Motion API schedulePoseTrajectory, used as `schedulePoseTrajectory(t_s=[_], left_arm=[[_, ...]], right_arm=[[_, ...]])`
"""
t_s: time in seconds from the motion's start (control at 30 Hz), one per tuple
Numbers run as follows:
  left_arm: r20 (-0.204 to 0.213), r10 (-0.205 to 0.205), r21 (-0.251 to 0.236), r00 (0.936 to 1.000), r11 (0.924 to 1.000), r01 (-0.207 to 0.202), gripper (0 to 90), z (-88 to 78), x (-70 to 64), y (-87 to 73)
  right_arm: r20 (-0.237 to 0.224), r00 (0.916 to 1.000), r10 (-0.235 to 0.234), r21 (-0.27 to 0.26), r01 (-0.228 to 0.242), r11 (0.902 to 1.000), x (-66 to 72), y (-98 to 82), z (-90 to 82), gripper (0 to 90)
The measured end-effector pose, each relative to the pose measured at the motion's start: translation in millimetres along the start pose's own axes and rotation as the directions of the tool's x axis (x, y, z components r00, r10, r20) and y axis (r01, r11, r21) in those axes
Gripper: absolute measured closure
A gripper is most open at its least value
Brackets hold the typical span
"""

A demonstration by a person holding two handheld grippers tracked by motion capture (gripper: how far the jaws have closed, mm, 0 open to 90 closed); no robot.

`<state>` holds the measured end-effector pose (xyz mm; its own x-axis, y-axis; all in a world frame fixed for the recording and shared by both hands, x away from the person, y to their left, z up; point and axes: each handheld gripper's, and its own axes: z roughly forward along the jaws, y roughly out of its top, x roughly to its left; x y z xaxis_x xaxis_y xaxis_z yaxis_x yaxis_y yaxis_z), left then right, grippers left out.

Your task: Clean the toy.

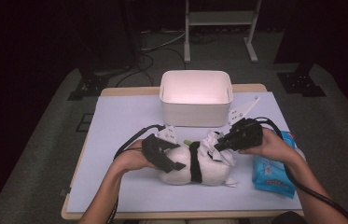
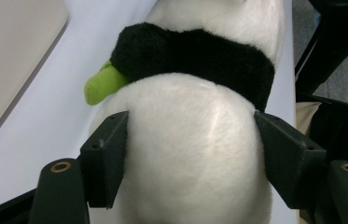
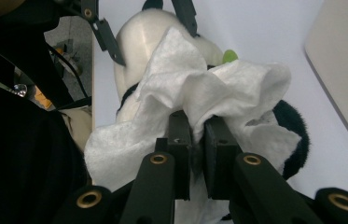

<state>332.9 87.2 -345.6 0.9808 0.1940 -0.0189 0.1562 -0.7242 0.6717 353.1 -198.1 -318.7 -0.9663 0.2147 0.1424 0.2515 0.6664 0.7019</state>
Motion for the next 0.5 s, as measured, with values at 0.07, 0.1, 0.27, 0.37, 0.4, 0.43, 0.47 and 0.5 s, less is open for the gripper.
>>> schedulePoseTrajectory(t_s=[0.07, 0.1, 0.27, 0.37, 0.4, 0.43, 0.47, 0.5], left_arm=[[0.006, -0.005, 0.006, 1.0, 1.0, 0.005, 27.0, 0.3, 1.2, 1.7], [0.012, -0.011, 0.011, 0.9999, 0.9999, 0.011, 25.4, 0.6, 2.0, 3.0], [0.031, -0.022, 0.05, 0.9993, 0.9985, 0.021, 18.5, 4.5, 4.8, 10.8], [0.041, -0.026, 0.063, 0.9988, 0.9977, 0.024, 16.6, 7.6, 6.0, 13.1], [0.042, -0.025, 0.066, 0.9988, 0.9976, 0.022, 16.6, 8.9, 5.7, 13.4], [0.042, -0.02, 0.068, 0.9989, 0.9976, 0.017, 16.5, 10.6, 5.4, 13.7], [0.04, -0.021, 0.072, 0.999, 0.9972, 0.018, 15.7, 12.5, 4.6, 14.1], [0.039, -0.016, 0.076, 0.9991, 0.997, 0.013, 15.6, 14.3, 4.1, 14.7]], right_arm=[[-0.001, 1.0, 0.004, -0.006, -0.004, 1.0, -0.1, -3.6, -0.8, 82.1], [-0.003, 0.9999, 0.01, -0.008, -0.01, 0.9999, 0.5, -5.1, -0.9, 82.1], [-0.005, 1.0, 0.004, -0.01, -0.004, 0.9999, 1.6, -8.5, 2.2, 82.5], [-0.007, 1.0, 0.0, -0.013, 0.0, 0.9999, 3.6, -9.2, 4.0, 82.6], [-0.008, 1.0, -0.002, -0.014, 0.002, 0.9999, 3.9, -9.6, 4.1, 82.6], [-0.008, 1.0, -0.004, -0.018, 0.003, 0.9998, 4.3, -10.1, 4.3, 82.6], [-0.009, 0.9999, -0.007, -0.022, 0.006, 0.9997, 4.5, -10.6, 4.8, 82.6], [-0.009, 0.9999, -0.009, -0.023, 0.009, 0.9997, 4.6, -10.7, 5.1, 82.6]])
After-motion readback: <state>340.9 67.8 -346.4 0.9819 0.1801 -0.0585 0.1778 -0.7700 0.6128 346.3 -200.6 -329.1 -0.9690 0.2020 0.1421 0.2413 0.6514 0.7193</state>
